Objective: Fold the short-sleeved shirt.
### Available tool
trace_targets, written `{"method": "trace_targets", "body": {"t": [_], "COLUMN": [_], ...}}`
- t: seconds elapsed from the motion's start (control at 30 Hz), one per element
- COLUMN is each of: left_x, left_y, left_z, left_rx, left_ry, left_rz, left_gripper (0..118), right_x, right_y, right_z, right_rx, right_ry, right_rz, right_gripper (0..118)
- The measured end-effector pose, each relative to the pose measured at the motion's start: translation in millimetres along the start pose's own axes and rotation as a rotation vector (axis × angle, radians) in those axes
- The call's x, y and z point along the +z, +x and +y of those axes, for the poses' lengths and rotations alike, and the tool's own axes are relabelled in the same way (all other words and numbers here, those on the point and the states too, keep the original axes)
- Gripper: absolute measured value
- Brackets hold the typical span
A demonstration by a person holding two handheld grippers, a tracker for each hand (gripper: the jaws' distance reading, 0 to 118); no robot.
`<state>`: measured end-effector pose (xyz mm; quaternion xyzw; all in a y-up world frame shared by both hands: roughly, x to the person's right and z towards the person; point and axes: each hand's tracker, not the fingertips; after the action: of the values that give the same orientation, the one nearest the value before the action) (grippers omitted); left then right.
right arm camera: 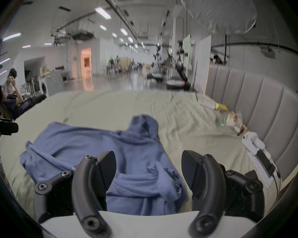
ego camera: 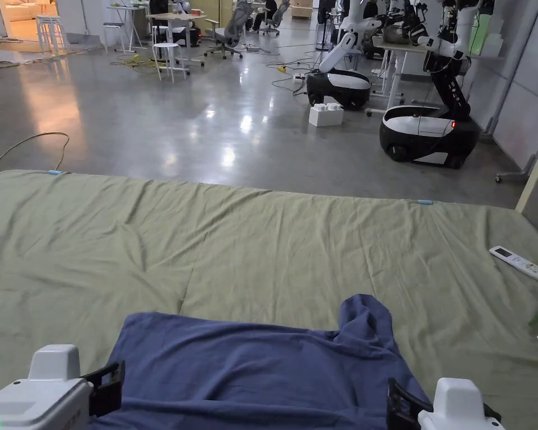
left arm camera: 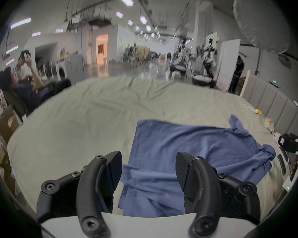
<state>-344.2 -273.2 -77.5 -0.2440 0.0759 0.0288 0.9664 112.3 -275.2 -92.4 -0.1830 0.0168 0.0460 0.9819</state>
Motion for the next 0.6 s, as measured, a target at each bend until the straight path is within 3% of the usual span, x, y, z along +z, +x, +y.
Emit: {"method": "trace_targets", "body": {"t": [0.1,0.2,0.23,0.3,0.33,0.4,0.43,0.6], "left_x": [33,65,74,89,95,103,108,119], "left_y": [17,31,34,40,44,43,41,34], "left_z": [-1,-4,-5,-7,-8,-11,-11,-19], "left_rx": [-0.047,-0.052,-0.057,-0.069,-0.083,-0.072,-0.049,-0.065], "left_ry": [0.115,0.226,0.254,0.289,0.291,0.307,0.313,0.3], "left_rz": [0.017,0.056,0.046,0.06,0.095,0.094,0.075,0.102], "left_gripper": [65,59,48,19,11,6,6,4], "right_x": [29,57,64,77,80,87,91,101], "right_y": [-18,-32,-35,-39,-43,-47,-46,-44], "right_z": [5,12,9,11,11,12,12,13], "right_rx": [0.013,0.042,-0.001,0.02,0.026,0.051,0.048,0.006], "right_ry": [0.148,0.285,0.283,0.33,0.318,0.324,0.326,0.328], "right_rz": [-0.017,-0.029,-0.019,-0.016,-0.033,-0.05,-0.045,-0.047], "right_gripper": [81,66,52,27,19,14,5,1]}}
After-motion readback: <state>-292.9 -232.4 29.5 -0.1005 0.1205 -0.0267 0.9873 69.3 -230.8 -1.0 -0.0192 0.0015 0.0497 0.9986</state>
